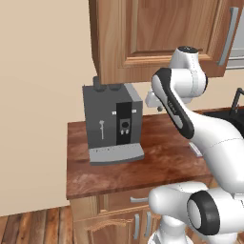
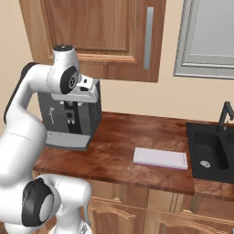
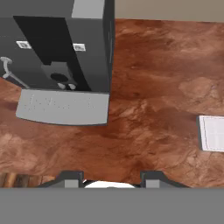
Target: Open the cabinet. Pick the dish brush and place it next to the sink. Then close the cabinet.
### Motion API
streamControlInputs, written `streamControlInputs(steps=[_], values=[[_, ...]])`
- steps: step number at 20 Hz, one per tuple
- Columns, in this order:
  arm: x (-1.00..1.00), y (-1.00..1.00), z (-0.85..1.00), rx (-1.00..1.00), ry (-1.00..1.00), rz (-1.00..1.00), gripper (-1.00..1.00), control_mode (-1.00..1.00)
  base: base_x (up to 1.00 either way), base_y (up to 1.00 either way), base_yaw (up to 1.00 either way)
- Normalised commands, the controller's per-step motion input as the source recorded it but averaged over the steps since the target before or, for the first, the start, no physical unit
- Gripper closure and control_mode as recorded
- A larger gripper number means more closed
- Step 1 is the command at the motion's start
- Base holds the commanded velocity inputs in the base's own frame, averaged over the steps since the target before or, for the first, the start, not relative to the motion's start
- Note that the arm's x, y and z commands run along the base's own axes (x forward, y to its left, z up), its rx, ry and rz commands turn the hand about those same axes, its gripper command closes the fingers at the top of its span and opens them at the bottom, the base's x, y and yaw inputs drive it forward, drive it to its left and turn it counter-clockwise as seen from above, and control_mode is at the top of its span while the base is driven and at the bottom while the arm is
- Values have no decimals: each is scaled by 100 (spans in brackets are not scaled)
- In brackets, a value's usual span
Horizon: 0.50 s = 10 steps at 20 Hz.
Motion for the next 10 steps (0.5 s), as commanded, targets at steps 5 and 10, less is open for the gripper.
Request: streamControlInputs(steps=[5,10], values=[[-3,0,0,0,0,0,-100,-100,0,0,0],[0,-15,1,0,6,-10,-100,-100,0,0,0]])
